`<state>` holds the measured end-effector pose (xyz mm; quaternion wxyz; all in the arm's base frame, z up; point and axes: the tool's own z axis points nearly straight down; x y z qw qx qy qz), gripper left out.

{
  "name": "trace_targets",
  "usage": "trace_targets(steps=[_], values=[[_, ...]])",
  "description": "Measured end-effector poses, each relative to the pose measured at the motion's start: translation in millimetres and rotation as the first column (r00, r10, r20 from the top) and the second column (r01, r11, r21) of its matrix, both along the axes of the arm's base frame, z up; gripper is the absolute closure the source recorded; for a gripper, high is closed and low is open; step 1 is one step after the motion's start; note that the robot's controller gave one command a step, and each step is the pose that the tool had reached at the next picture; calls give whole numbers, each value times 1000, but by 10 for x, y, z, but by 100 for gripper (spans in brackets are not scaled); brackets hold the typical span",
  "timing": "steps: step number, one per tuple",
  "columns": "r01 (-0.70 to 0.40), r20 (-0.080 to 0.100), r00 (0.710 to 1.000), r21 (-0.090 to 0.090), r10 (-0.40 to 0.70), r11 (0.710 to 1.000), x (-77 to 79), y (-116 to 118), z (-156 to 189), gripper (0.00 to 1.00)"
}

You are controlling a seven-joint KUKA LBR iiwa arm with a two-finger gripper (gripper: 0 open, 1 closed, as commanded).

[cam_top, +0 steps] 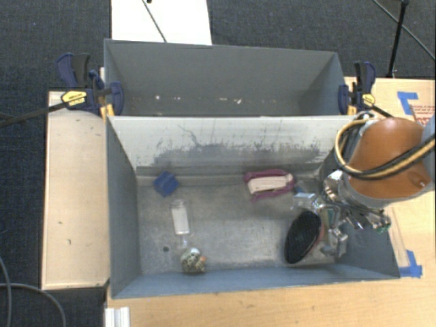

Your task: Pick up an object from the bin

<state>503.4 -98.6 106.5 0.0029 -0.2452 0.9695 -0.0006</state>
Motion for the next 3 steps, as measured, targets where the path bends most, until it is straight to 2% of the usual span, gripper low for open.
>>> trace_targets(steps=[1,2,3], values=[[-176,-7,984,1,176,984,5,35,-371,0],[-175,-6,984,1,175,985,8,39,-368,0],[-175,-7,985,1,175,985,6,39,-372,100]])
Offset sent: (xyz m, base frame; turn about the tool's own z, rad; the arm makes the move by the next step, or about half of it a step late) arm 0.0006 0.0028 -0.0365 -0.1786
